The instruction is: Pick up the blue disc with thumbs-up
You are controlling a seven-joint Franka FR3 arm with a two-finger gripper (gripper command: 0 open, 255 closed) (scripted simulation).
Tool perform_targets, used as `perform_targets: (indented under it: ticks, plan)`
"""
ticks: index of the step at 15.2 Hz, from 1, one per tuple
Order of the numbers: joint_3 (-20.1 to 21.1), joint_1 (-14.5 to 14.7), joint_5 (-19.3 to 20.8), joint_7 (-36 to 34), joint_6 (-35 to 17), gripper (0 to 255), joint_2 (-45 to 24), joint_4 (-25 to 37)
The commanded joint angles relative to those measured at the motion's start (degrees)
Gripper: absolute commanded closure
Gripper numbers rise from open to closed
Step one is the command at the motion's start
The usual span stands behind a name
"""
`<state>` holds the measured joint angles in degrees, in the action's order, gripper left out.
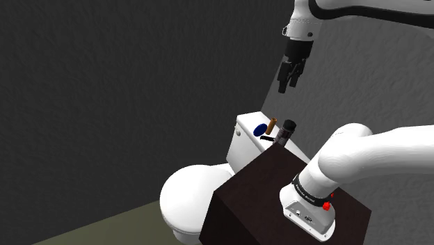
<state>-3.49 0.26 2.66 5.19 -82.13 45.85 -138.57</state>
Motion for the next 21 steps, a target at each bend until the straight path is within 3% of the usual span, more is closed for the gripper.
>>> perform_targets:
  ticks: [1, 11, 21]
  plan:
    - [0.0, 0.0, 0.0, 0.0, 0.0, 0, 0.0, 0.0]
    - [-4.26, -2.62, 6.4, 2.74, -18.09, 0, -12.82, -7.38]
    - [-8.55, -5.47, 11.85, 4.08, -36.08, 0, -32.9, -6.92]
